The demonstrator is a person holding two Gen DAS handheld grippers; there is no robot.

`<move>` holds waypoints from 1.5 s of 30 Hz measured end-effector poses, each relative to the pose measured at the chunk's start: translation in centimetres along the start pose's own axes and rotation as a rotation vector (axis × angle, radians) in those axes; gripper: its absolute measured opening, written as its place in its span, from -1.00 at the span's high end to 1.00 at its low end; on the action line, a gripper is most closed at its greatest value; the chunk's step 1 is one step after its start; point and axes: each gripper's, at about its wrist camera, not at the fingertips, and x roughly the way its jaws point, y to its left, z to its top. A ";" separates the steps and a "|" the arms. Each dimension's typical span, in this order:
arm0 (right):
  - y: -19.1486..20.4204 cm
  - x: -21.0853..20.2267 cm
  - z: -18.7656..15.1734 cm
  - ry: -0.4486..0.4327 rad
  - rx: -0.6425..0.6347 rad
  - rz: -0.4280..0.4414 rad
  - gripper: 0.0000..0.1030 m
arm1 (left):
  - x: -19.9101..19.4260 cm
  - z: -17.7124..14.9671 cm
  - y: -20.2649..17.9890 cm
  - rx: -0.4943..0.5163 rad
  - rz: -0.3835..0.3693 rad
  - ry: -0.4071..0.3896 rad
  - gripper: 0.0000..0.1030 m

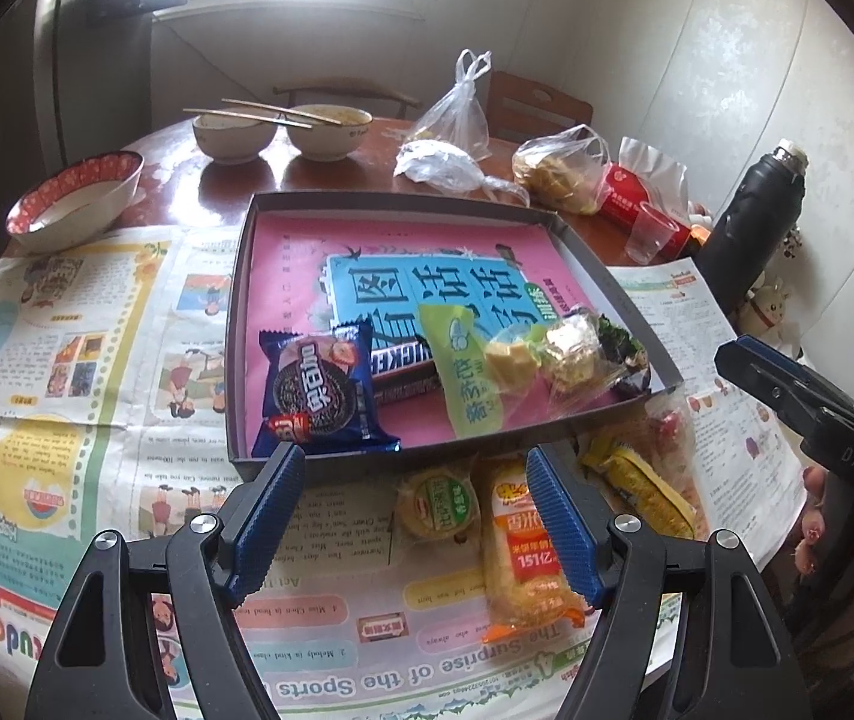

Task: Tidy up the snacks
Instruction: 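Withdraw both open tools from the tray toward the loose snacks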

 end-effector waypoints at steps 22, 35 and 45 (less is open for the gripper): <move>-1.0 0.7 -2.1 0.063 0.001 -0.034 -0.44 | 2.0 -1.0 -0.3 0.002 -0.004 0.064 -0.50; -1.6 1.8 -3.0 0.099 0.009 -0.053 -0.44 | 2.9 -1.2 0.0 -0.002 0.004 0.087 -0.50; -2.0 2.7 -3.6 0.125 0.006 -0.063 -0.44 | 3.8 -1.5 -0.2 0.006 0.009 0.113 -0.50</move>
